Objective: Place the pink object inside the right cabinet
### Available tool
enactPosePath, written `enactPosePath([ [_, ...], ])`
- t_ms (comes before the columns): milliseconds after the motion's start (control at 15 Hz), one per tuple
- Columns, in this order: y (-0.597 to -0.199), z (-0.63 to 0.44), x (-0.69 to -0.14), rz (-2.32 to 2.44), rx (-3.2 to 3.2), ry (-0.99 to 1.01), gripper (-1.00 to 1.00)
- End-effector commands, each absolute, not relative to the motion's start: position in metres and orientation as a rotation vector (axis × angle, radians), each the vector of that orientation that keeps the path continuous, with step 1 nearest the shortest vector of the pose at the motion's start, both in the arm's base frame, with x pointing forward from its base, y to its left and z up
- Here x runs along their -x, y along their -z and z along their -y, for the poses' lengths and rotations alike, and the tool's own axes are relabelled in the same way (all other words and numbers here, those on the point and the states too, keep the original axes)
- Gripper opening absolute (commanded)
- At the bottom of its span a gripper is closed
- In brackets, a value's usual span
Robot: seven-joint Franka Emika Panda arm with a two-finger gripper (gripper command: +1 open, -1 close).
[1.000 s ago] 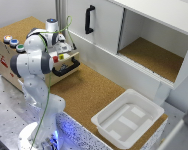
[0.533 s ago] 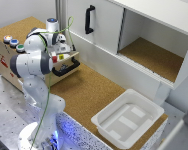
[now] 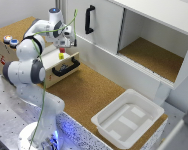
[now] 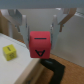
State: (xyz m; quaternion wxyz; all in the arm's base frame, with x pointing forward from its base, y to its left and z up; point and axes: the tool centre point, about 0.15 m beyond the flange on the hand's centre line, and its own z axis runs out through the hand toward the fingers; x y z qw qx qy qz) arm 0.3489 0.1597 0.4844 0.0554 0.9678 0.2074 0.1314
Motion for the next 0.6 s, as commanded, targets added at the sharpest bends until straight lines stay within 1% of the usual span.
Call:
enactPosePath([
  [0,-0.475,-0.061,-0.335,-0.281,-3.01,-0.509,-1.0],
  [267,-0.462,0.028,-0.345,-0.027,-2.996,-0.546,-1.0],
  [533,-0.465,0.095,-0.371,0.026,-2.97,-0.517,-1.0],
])
